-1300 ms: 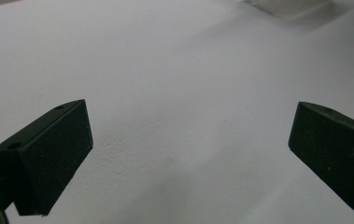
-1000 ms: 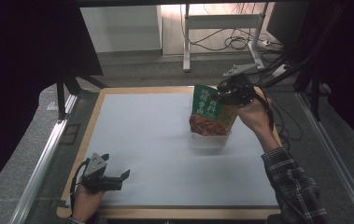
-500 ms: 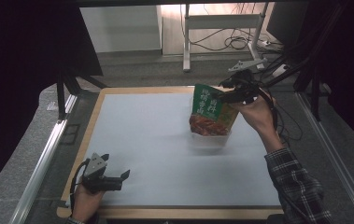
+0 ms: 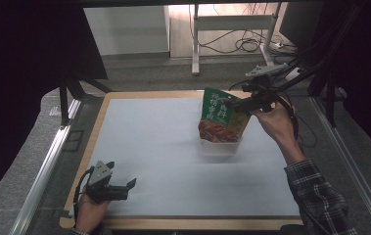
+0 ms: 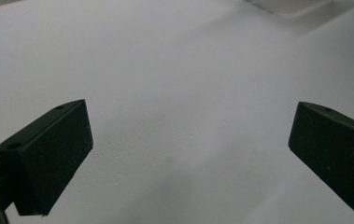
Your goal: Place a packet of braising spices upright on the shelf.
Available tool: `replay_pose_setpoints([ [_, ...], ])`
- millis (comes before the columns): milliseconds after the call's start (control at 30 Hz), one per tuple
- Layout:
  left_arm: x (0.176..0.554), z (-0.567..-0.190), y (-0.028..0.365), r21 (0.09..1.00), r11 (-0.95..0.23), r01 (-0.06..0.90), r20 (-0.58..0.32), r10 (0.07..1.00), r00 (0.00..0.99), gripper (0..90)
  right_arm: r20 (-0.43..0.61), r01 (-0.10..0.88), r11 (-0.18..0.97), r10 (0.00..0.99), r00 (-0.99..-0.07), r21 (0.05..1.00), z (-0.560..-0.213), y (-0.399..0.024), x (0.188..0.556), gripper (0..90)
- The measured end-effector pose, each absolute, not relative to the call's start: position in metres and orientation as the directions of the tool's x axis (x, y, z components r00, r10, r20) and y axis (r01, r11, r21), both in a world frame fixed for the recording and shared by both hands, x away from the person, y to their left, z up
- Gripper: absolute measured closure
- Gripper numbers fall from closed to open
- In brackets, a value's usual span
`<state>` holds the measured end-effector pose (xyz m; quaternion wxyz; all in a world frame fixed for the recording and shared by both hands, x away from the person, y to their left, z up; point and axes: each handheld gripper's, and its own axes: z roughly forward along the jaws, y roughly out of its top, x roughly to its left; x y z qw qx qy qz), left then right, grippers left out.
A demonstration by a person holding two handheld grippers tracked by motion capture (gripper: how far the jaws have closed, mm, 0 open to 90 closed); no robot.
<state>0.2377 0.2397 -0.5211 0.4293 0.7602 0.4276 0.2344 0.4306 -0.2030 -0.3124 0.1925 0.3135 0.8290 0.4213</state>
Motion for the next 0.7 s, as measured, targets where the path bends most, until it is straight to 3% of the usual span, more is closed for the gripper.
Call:
replay_pose_setpoints([
  [267,0.238,-0.521,0.239,0.852,-0.268,0.45,-0.011,0.851,0.526,0.0,-0.048,0.354,0.435,0.684,-0.728,0.828,-0.315,-0.211,0.424,2.0],
  [700,0.238,-0.521,0.239,0.852,-0.269,0.449,-0.009,0.85,0.527,0.0,-0.041,0.362,0.415,0.702,-0.711,0.835,-0.329,-0.227,0.415,2.0],
])
